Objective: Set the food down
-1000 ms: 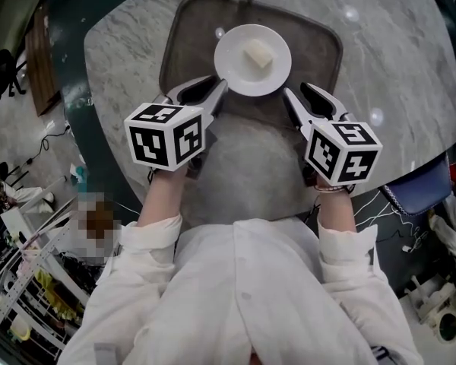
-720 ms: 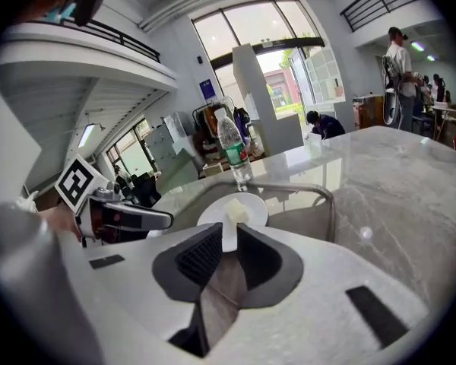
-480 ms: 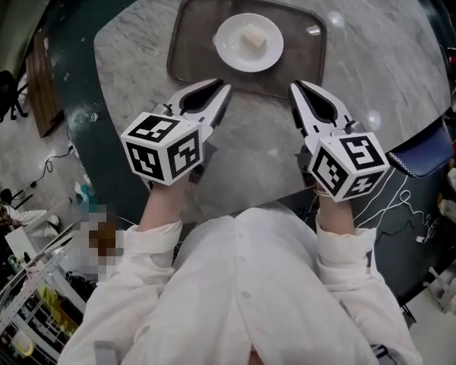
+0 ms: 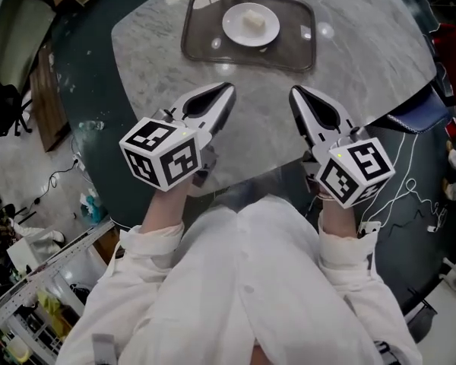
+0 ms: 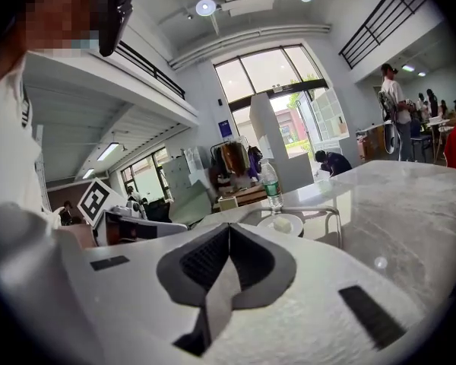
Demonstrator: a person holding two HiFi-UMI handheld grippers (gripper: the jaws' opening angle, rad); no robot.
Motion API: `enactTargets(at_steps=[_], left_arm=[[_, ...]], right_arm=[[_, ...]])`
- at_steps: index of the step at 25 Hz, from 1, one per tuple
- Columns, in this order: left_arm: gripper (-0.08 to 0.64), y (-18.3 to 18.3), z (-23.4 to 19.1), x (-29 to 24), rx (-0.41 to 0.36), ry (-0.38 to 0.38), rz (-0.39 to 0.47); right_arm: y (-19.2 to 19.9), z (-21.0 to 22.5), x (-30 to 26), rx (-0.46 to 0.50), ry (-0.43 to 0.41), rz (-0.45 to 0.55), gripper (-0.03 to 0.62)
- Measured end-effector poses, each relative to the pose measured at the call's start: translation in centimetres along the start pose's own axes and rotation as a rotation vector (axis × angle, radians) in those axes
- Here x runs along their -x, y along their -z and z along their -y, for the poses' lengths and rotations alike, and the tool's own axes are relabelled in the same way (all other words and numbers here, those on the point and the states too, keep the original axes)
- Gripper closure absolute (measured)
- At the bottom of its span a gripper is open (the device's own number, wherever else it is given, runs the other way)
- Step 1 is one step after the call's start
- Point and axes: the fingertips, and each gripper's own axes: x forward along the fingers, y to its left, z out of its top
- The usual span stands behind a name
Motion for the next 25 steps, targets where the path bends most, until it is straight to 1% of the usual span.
enactTargets(at_steps=[4, 10, 15, 19, 25], left_arm=[[0.534, 1.0, 3.0, 2.6, -0.028, 0.046, 0.001], [0.535, 2.0, 7.0, 5.2, -0.037, 0.121, 0.026], [0.535, 2.1, 9.8, 5.3, -0.059, 0.152, 0.034], [0.535, 2.5, 11.7, 4.6, -0.068, 0.173, 0.026], [0.537, 3.1, 14.0, 4.1, -0.03, 0.182, 0.019]], right_arm=[[0.4, -2.6, 3.0, 0.027, 0.023, 0.02, 0.586], [0.7, -5.1, 6.4, 0.062, 0.054, 0.036, 0.586], [0.4, -6.5, 8.0, 0.095, 0.031, 0.029, 0.586], [0.9, -6.6, 8.9, 0.087, 0.019, 0.018, 0.587], [1.4, -7.2, 10.0, 0.079, -0.028, -0.01, 0.588]])
